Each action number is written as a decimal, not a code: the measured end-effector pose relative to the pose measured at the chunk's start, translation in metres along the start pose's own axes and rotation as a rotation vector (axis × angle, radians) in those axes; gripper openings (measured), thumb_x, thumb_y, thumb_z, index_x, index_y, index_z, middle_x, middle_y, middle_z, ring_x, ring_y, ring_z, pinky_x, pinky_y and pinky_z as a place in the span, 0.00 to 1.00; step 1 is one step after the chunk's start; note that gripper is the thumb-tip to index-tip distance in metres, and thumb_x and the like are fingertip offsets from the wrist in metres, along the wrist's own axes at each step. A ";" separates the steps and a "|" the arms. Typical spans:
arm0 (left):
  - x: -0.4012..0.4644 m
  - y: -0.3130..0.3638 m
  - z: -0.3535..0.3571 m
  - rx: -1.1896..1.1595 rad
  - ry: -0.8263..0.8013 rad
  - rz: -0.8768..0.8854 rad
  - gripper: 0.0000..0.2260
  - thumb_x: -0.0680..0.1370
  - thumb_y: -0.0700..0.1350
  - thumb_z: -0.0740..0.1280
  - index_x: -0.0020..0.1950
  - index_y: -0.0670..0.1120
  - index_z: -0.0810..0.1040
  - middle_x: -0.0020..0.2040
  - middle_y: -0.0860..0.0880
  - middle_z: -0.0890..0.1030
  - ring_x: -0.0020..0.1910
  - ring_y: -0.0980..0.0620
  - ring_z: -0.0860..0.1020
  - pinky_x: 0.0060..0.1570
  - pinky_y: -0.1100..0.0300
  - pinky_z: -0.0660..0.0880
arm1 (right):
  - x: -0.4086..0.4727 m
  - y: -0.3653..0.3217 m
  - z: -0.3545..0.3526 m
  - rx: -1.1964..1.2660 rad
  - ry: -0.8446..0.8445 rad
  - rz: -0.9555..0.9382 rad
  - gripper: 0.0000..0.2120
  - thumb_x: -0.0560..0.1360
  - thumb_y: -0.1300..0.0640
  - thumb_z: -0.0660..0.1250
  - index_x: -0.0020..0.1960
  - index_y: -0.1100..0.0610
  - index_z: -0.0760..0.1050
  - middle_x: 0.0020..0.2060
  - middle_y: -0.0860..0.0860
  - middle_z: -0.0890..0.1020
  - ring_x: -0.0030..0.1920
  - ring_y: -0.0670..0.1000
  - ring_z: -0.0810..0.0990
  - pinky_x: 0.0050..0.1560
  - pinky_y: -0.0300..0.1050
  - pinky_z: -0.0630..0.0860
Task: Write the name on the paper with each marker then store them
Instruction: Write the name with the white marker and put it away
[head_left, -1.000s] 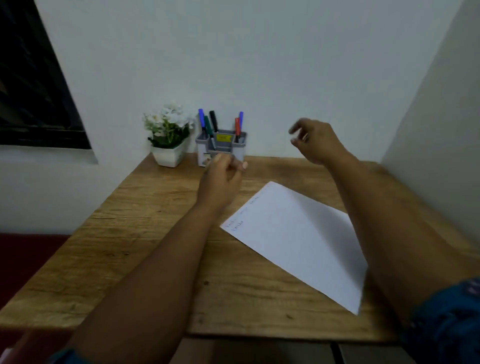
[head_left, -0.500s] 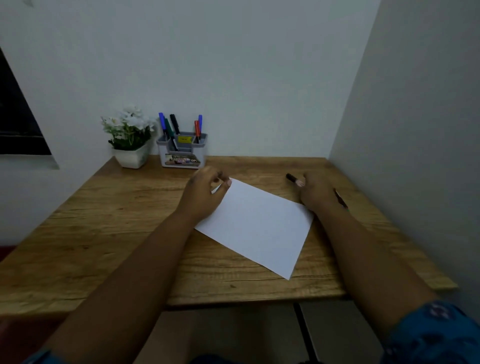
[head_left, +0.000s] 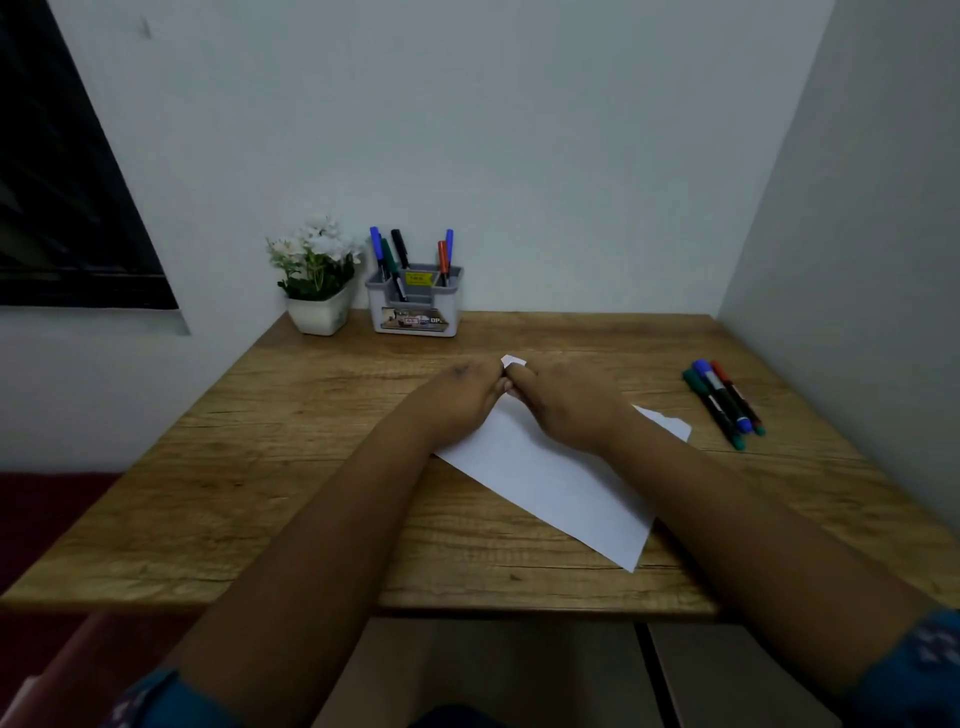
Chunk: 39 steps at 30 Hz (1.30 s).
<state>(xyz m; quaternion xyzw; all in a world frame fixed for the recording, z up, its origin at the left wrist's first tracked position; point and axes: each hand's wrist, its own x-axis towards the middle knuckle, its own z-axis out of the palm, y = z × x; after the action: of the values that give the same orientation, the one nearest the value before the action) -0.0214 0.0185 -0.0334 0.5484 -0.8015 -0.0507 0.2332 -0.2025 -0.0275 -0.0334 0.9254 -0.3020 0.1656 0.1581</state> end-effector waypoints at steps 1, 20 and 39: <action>0.000 0.000 -0.001 0.005 -0.007 0.002 0.11 0.83 0.48 0.55 0.53 0.43 0.72 0.46 0.46 0.77 0.43 0.48 0.74 0.42 0.53 0.69 | 0.000 -0.001 -0.001 0.015 0.020 -0.017 0.14 0.84 0.50 0.52 0.59 0.56 0.71 0.45 0.51 0.79 0.39 0.55 0.77 0.39 0.55 0.75; -0.003 -0.005 -0.009 0.075 -0.005 0.021 0.10 0.82 0.48 0.56 0.50 0.44 0.74 0.45 0.46 0.78 0.41 0.49 0.73 0.40 0.55 0.66 | -0.001 -0.008 -0.008 0.129 0.062 -0.046 0.13 0.83 0.50 0.54 0.57 0.56 0.73 0.38 0.49 0.77 0.33 0.55 0.75 0.33 0.51 0.73; -0.001 -0.029 -0.019 0.079 0.107 -0.140 0.21 0.72 0.67 0.64 0.35 0.50 0.69 0.30 0.52 0.71 0.31 0.53 0.69 0.30 0.57 0.60 | 0.038 0.002 0.005 -0.121 -0.017 0.177 0.25 0.77 0.32 0.53 0.41 0.50 0.78 0.28 0.45 0.73 0.30 0.48 0.72 0.28 0.38 0.60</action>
<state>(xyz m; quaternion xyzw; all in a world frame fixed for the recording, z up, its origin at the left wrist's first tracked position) 0.0117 0.0114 -0.0271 0.6139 -0.7489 -0.0059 0.2494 -0.1739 -0.0506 -0.0224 0.8851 -0.3935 0.1528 0.1958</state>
